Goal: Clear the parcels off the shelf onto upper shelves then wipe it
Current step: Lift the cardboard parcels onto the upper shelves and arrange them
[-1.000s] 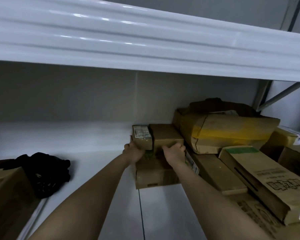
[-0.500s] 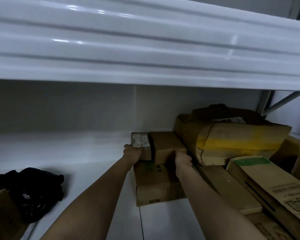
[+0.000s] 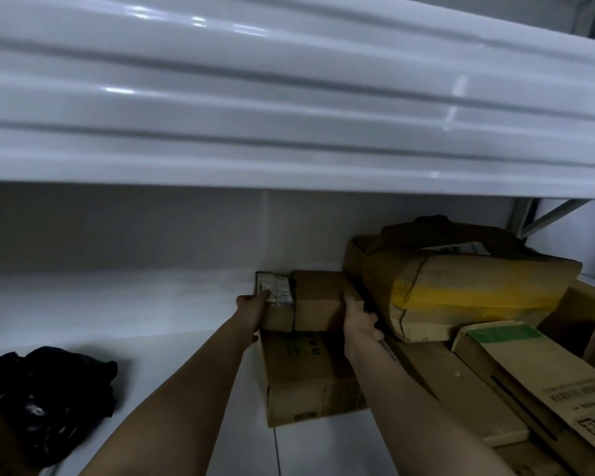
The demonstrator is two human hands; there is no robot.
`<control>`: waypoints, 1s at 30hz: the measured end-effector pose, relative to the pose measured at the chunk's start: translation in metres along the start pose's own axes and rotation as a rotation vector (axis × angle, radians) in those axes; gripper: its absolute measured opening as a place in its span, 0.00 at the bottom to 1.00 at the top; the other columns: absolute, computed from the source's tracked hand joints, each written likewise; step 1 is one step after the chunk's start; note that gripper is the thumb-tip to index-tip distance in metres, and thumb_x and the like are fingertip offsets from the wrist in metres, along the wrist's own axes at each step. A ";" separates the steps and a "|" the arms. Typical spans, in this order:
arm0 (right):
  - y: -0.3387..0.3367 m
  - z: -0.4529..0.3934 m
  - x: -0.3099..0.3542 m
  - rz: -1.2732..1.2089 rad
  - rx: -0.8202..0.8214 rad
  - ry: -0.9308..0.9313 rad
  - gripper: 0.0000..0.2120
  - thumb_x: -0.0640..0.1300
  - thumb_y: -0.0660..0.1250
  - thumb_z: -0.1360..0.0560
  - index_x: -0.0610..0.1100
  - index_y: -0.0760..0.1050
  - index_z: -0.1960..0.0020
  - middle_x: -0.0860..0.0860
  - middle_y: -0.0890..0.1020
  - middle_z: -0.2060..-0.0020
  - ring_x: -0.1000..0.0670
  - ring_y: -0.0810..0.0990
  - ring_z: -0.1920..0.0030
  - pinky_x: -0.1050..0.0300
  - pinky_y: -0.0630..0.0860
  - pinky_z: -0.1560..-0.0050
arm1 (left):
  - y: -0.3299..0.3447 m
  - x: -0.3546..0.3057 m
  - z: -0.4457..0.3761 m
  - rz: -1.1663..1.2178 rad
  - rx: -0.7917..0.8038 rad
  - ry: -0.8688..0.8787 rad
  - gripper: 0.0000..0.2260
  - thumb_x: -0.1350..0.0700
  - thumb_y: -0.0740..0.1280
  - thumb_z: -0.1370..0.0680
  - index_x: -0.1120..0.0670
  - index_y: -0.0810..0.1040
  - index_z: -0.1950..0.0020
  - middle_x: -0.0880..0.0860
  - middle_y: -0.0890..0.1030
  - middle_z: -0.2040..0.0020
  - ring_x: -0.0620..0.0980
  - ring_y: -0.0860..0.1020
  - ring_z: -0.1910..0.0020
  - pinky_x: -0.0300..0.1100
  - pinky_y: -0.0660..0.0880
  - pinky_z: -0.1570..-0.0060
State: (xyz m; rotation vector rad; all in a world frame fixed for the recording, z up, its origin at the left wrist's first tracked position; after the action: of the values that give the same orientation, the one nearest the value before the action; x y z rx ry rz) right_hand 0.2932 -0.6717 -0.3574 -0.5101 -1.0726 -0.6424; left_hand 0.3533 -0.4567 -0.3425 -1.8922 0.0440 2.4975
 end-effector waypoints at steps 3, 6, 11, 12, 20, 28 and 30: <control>0.005 0.000 -0.003 -0.150 0.012 0.032 0.46 0.63 0.69 0.31 0.43 0.52 0.24 0.39 0.61 0.29 0.36 0.63 0.31 0.38 0.65 0.32 | -0.004 0.002 -0.001 0.038 -0.015 -0.005 0.24 0.50 0.63 0.20 0.57 0.59 0.29 0.62 0.71 0.34 0.57 0.72 0.47 0.47 0.67 0.50; 0.002 0.003 -0.005 -0.208 0.033 0.053 0.44 0.57 0.72 0.30 0.41 0.52 0.25 0.38 0.64 0.31 0.36 0.66 0.33 0.40 0.67 0.33 | -0.009 0.003 0.002 0.072 -0.047 -0.014 0.22 0.56 0.63 0.20 0.59 0.59 0.29 0.63 0.72 0.35 0.54 0.74 0.59 0.46 0.72 0.58; -0.002 0.016 -0.011 -0.204 0.139 0.004 0.43 0.58 0.70 0.31 0.45 0.54 0.25 0.41 0.67 0.35 0.39 0.67 0.36 0.42 0.67 0.34 | -0.020 0.013 0.012 0.215 -0.035 -0.086 0.22 0.55 0.67 0.23 0.59 0.65 0.31 0.62 0.78 0.40 0.56 0.80 0.56 0.46 0.75 0.69; -0.003 0.021 -0.012 -0.194 0.162 -0.009 0.42 0.59 0.70 0.31 0.46 0.55 0.25 0.42 0.68 0.35 0.39 0.67 0.36 0.42 0.67 0.34 | -0.022 0.017 0.015 0.250 -0.022 -0.106 0.22 0.53 0.68 0.23 0.59 0.68 0.33 0.61 0.79 0.42 0.57 0.80 0.54 0.46 0.75 0.68; -0.019 0.061 -0.026 -0.313 0.186 -0.168 0.28 0.51 0.69 0.27 0.48 0.63 0.30 0.45 0.71 0.41 0.46 0.71 0.46 0.45 0.73 0.40 | -0.037 0.027 0.042 0.404 0.043 -0.023 0.16 0.48 0.65 0.22 0.56 0.73 0.39 0.57 0.80 0.51 0.53 0.80 0.56 0.46 0.79 0.59; -0.053 0.090 -0.052 -0.374 0.078 -0.180 0.29 0.56 0.70 0.29 0.51 0.65 0.33 0.46 0.73 0.39 0.43 0.74 0.42 0.42 0.73 0.38 | -0.076 0.046 0.074 0.487 -0.038 0.049 0.15 0.53 0.65 0.21 0.54 0.72 0.35 0.57 0.80 0.42 0.53 0.80 0.47 0.47 0.78 0.50; -0.057 0.095 -0.054 -0.451 0.094 -0.154 0.27 0.55 0.69 0.28 0.49 0.65 0.33 0.46 0.74 0.41 0.43 0.75 0.43 0.42 0.73 0.39 | -0.086 0.048 0.083 0.465 -0.095 0.063 0.16 0.54 0.64 0.22 0.55 0.72 0.35 0.57 0.80 0.41 0.51 0.80 0.51 0.44 0.78 0.54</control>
State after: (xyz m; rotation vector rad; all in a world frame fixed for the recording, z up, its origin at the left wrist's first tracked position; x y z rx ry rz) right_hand 0.1749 -0.6371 -0.3652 -0.2364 -1.3734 -0.9526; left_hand 0.2624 -0.3694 -0.3680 -2.2160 0.4198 2.7563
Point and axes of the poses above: each hand's wrist, its own z-axis away from the middle knuckle, its own y-axis out of the palm, x = y × z, the point moved 7 cm from there along -z, towards the middle knuckle
